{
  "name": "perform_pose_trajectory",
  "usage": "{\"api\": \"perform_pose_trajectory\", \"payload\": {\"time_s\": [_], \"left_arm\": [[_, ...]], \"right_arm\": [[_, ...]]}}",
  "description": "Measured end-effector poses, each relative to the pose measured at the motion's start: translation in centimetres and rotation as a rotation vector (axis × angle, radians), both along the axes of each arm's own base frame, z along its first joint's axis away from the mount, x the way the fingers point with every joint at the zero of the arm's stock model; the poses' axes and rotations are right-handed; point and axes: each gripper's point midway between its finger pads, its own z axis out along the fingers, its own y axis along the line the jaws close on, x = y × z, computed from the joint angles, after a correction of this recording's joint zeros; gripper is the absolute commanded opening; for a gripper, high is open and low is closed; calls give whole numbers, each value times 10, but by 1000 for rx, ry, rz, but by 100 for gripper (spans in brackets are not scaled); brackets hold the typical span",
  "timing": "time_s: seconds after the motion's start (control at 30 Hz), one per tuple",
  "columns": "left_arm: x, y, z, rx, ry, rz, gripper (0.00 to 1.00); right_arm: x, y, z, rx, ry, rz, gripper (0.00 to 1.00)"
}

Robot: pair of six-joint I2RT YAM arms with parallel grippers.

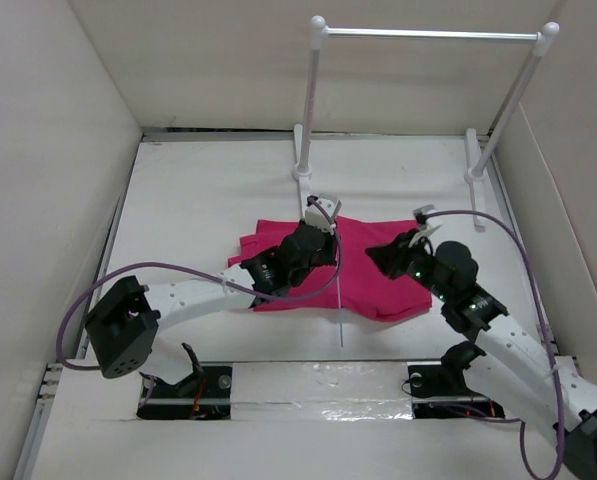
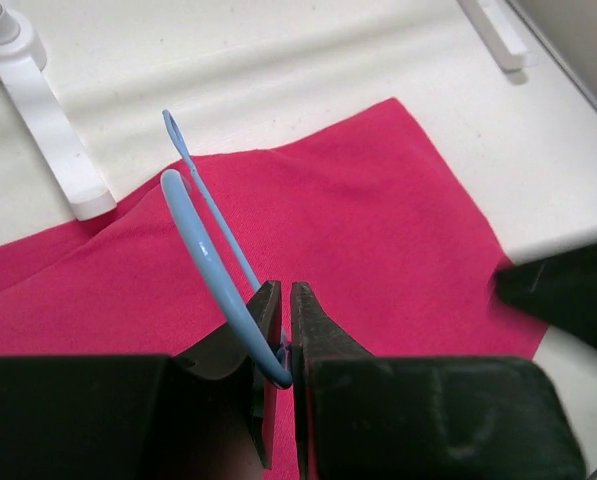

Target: Place the trousers on the hanger

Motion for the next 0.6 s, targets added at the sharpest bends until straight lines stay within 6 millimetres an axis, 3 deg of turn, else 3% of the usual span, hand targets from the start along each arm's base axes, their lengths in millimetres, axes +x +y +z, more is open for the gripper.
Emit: {"api": "perform_pose_trajectory", "payload": {"time_s": [0.07, 0.1, 0.13, 0.27, 0.47, 0.57, 0.6], "left_arm": [[-1, 0, 8, -18, -1, 1, 0], [-2, 0, 10, -25, 1, 1, 0], [-2, 1, 13, -32, 2, 2, 0], [-4, 2, 23, -52, 0, -1, 0], [-8, 5, 28, -62, 3, -8, 0], [-9, 7, 31, -64, 2, -8, 0], [-9, 8, 31, -62, 3, -8, 0]], "right_arm": [[-19, 35, -2, 28, 22, 116, 31], [-26, 48, -5, 31, 40, 155, 47], [-32, 58, -11, 29, 65, 181, 52], [-46, 84, -28, 19, 123, 237, 55], [-49, 101, -30, 65, 142, 248, 34], [-51, 107, -35, 83, 158, 258, 18], [-52, 109, -37, 89, 164, 258, 8]]}}
